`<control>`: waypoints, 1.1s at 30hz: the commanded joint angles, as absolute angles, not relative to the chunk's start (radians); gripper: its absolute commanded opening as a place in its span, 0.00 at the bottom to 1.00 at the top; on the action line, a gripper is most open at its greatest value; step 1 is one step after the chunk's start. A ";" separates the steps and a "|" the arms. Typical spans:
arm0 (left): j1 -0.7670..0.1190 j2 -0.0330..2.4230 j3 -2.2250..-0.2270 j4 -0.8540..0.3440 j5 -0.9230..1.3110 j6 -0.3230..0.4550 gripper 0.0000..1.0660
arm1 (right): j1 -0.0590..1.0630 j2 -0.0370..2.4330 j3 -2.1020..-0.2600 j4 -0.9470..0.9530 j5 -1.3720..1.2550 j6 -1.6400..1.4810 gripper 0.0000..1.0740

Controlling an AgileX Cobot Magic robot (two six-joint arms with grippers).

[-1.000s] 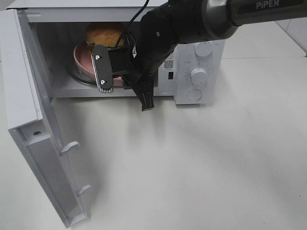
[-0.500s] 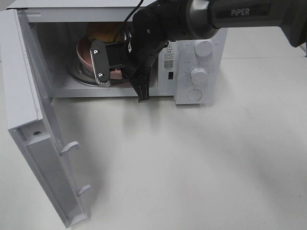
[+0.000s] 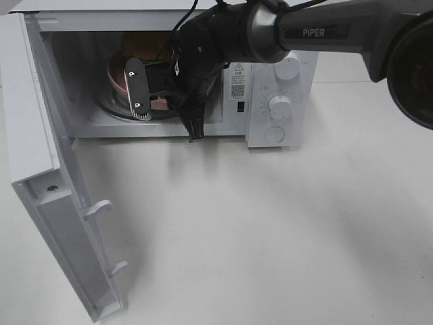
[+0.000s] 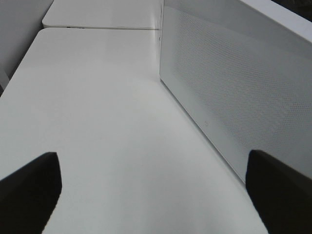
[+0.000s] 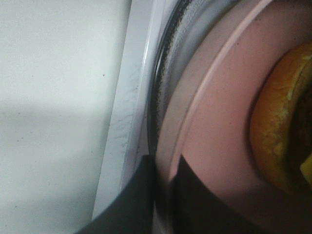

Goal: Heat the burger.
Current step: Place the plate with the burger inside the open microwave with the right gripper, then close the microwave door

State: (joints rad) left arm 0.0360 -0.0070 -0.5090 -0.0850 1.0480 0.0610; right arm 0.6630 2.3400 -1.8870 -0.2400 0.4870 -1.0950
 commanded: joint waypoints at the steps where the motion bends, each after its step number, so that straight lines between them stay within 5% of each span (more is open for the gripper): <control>1: 0.034 -0.026 -0.505 -0.087 1.038 0.054 0.92 | 0.661 2.329 -1.907 -0.251 0.427 -1.092 0.00; 9: 0.034 -0.026 -0.505 -0.087 1.038 0.054 0.92 | 0.664 2.329 -1.907 -0.248 0.428 -1.091 0.07; 20: 0.034 -0.026 -0.505 -0.087 1.038 0.054 0.92 | 0.688 2.329 -1.907 -0.227 0.430 -1.039 0.35; 33: 0.034 -0.026 -0.505 -0.087 1.038 0.054 0.92 | 0.688 2.315 -1.905 -0.196 0.507 -1.010 0.48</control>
State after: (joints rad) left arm 0.0360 -0.0070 -0.5090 -0.0850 1.0480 0.0610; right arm 0.6860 2.3370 -1.8990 -0.2140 0.4980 -1.0210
